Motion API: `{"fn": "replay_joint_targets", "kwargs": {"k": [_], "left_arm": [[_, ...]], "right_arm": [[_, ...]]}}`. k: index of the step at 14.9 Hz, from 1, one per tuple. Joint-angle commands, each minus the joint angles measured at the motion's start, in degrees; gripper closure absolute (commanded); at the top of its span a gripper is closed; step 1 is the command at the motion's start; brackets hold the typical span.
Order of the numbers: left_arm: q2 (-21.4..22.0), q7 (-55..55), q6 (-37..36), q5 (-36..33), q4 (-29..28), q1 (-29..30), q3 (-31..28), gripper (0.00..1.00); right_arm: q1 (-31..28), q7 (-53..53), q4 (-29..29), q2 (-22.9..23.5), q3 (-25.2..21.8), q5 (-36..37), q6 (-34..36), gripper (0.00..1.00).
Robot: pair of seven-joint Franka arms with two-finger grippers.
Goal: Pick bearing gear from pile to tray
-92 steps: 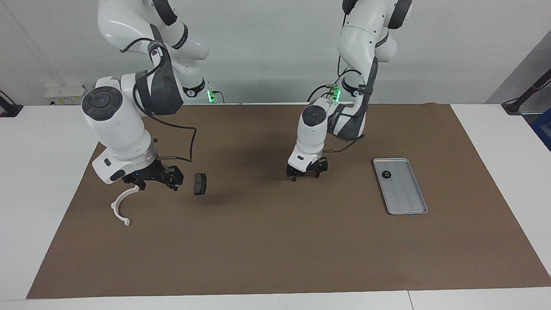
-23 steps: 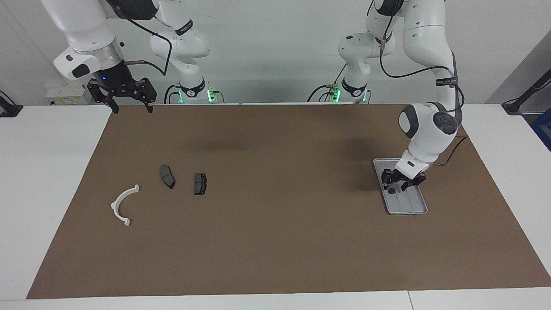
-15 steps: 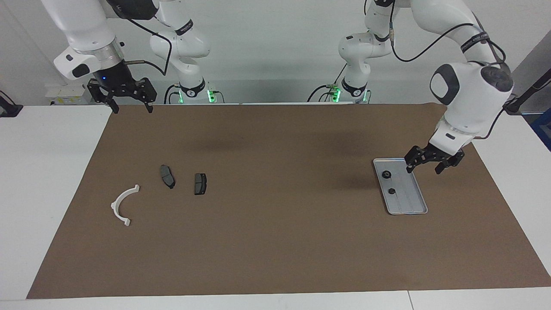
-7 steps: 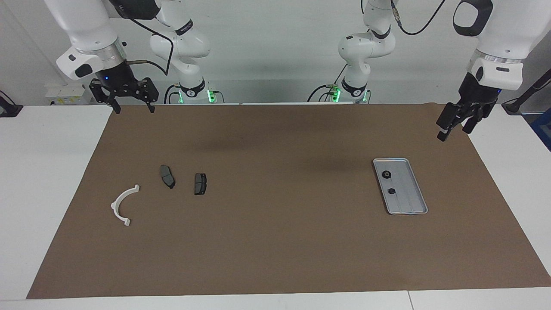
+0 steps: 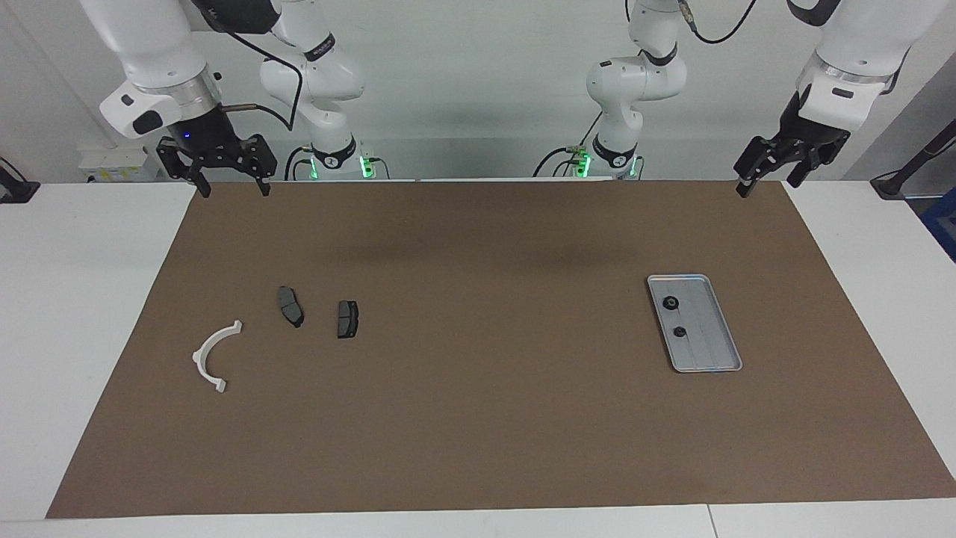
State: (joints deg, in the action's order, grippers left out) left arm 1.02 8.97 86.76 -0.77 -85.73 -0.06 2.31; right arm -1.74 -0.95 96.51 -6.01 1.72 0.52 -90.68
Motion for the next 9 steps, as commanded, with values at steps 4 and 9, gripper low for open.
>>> {"fn": "replay_joint_targets", "kwargs": {"k": [4,9], "left_arm": [[-0.5,-8.53,-2.73,1.38,3.72,-2.23,-2.22,0.0],[0.64,-8.88,1.21,1.73,2.07,-2.49,-2.48,0.0]], "right_arm": [[-0.11,-0.19,0.53,-0.67,0.04,-1.75,-1.16,0.0],[-0.11,-0.19,0.53,-0.67,0.04,-1.75,-1.08,0.0]]}}
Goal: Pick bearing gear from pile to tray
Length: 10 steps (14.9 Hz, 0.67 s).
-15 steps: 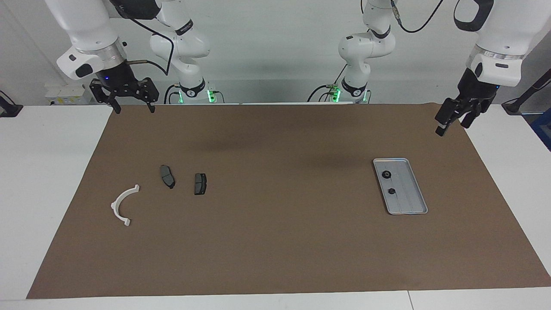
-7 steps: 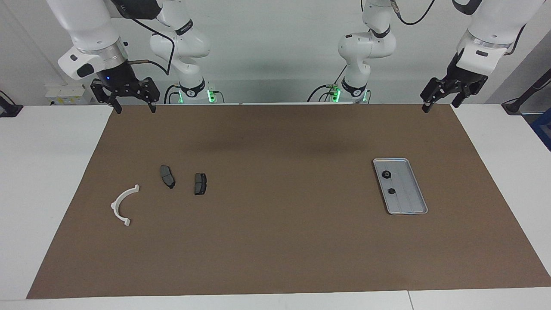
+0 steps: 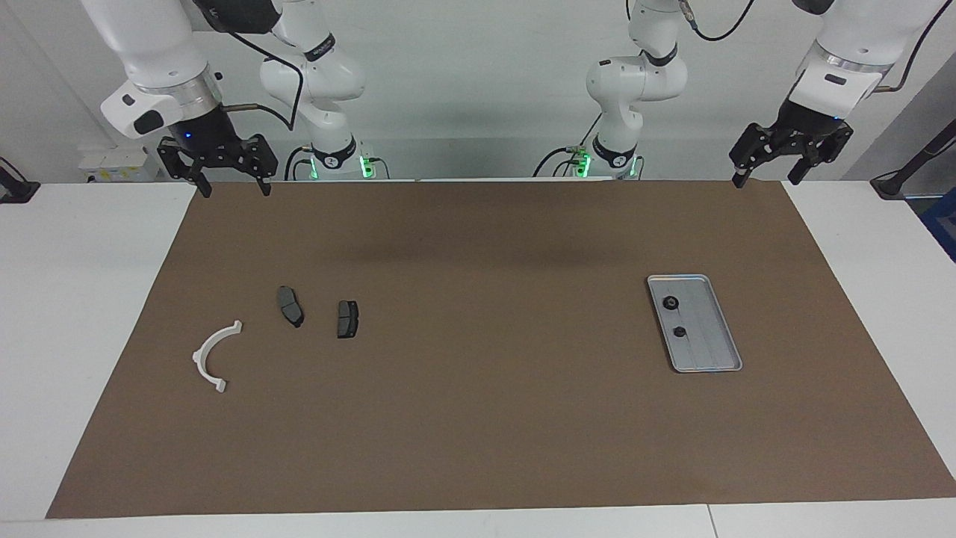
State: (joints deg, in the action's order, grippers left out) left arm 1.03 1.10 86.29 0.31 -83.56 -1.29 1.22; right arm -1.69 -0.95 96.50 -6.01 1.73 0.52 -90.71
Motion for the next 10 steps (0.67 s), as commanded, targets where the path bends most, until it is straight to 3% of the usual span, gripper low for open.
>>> {"fn": "replay_joint_targets", "kwargs": {"k": [1,10], "left_arm": [[1.25,-1.01,2.39,0.56,-1.86,-1.34,-1.39,0.0],[3.45,-1.01,1.87,0.04,-6.71,-1.87,-1.3,0.0]], "right_arm": [[-0.15,-0.19,0.53,-0.67,0.03,-1.75,-1.04,0.0],[-0.15,-0.19,0.53,-0.67,0.03,-1.75,-1.13,0.0]]}}
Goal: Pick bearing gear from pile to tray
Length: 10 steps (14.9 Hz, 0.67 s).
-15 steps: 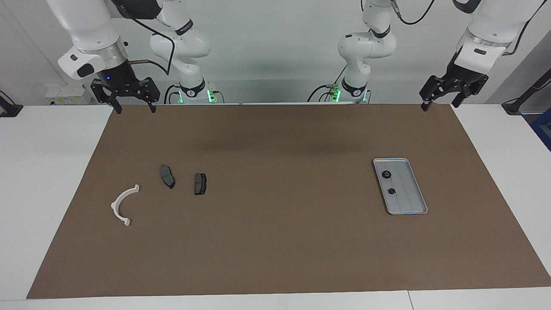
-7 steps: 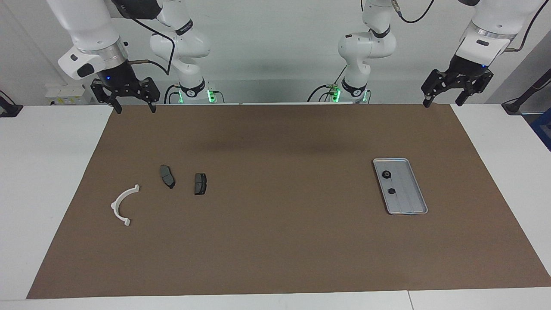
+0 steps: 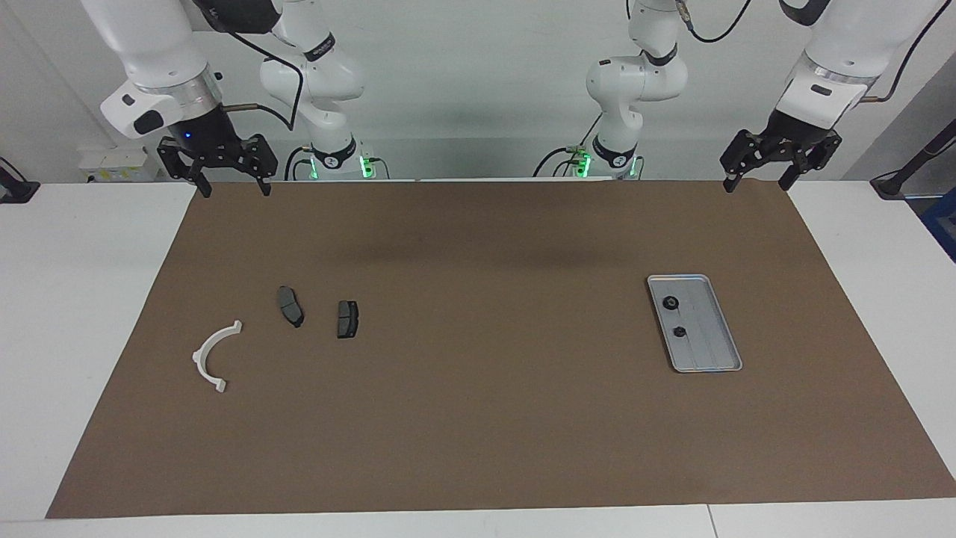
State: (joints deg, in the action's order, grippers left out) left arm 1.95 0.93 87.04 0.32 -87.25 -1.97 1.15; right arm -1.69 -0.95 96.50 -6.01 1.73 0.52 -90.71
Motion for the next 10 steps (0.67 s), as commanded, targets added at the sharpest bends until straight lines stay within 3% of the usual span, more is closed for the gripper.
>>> {"fn": "replay_joint_targets", "kwargs": {"k": [1,10], "left_arm": [[2.53,-0.84,1.02,0.04,-3.1,-1.19,-1.06,0.0],[3.23,-1.46,0.06,0.04,-3.71,-1.46,-1.06,0.0]], "right_arm": [[-0.07,-0.19,0.53,-0.67,0.03,-1.75,-1.13,0.0],[-0.16,-0.28,0.53,-0.67,0.03,-1.75,-1.13,0.0]]}}
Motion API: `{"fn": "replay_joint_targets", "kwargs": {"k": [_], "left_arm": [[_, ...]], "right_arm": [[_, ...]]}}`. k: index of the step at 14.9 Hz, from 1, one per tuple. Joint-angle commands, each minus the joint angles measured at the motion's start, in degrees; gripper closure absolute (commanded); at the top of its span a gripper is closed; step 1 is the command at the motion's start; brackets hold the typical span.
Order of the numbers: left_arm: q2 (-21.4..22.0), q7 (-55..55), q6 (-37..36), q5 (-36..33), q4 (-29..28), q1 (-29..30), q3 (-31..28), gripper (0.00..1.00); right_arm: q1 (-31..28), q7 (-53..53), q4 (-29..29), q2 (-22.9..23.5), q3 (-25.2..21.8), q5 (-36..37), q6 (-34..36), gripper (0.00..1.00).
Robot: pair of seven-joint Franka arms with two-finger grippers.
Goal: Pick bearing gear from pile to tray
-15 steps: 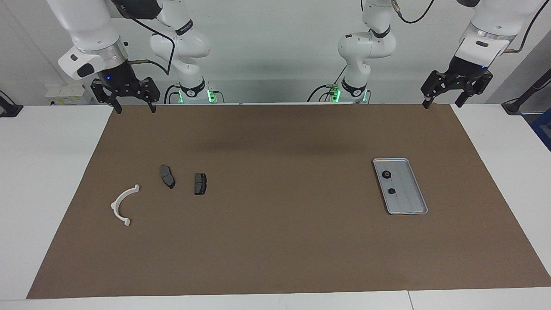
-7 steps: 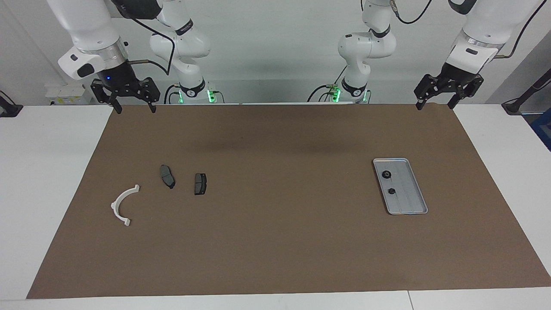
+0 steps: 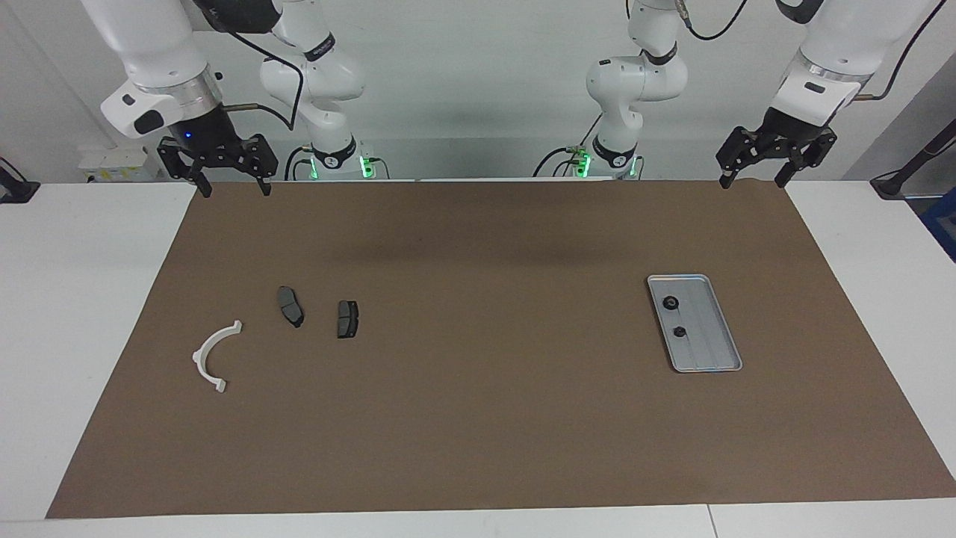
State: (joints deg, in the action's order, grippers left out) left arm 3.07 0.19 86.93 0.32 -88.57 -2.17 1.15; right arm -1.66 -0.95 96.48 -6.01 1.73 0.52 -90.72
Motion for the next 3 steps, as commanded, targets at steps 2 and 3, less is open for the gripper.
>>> {"fn": "replay_joint_targets", "kwargs": {"k": [2,3], "left_arm": [[2.2,-0.71,0.0,0.04,-2.48,-1.26,-1.06,0.0],[2.2,-0.71,0.0,0.04,-2.48,-1.26,-1.06,0.0]], "right_arm": [[-0.19,-0.28,0.55,-0.66,0.03,-1.75,-1.13,0.0],[-0.19,-0.19,0.55,-0.66,0.03,-1.75,-1.04,0.0]]}}
